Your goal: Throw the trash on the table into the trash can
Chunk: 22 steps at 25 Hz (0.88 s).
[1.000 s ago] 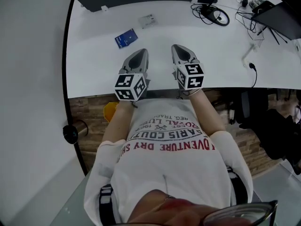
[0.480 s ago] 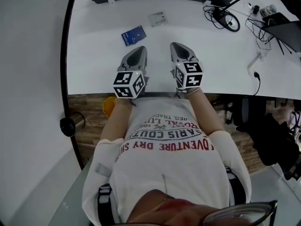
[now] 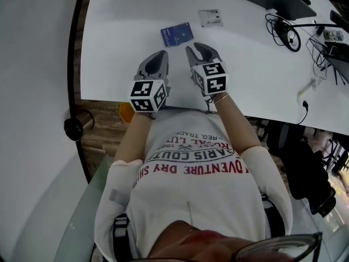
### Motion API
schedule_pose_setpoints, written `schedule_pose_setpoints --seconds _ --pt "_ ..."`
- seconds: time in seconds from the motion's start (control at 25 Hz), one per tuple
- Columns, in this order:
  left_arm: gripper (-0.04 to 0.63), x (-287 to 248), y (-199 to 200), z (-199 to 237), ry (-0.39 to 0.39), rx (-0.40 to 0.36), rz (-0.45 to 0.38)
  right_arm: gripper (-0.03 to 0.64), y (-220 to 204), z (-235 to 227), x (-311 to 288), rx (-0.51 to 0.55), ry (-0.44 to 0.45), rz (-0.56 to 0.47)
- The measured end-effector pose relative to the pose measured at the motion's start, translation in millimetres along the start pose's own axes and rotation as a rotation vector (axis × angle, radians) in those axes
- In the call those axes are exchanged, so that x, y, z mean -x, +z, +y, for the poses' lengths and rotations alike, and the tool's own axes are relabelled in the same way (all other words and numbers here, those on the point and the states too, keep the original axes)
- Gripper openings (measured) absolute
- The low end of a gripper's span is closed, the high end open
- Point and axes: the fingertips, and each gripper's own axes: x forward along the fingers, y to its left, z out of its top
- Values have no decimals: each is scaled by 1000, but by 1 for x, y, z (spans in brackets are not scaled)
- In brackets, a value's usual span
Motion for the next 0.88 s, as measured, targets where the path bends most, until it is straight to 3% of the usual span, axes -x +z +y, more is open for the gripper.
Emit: schedule_pose_setpoints --seconds 0.04,0.08,0.44,0.72,0.88 --pt "23 -1 -2 10 7 5 9 166 -1 7 -14 5 13 21" --pt "23 -1 -3 20 12 9 18 182 -3 13 -27 11 24 45" --pt "23 -14 -25 81 0 53 111 254 -23 23 -120 34 -38 213" --pt "23 -31 -35 96 -46 77 147 256 -43 17 -141 55 -111 293" --pt "23 -31 -34 101 -58 72 148 230 -37 27 -143 56 -90 283"
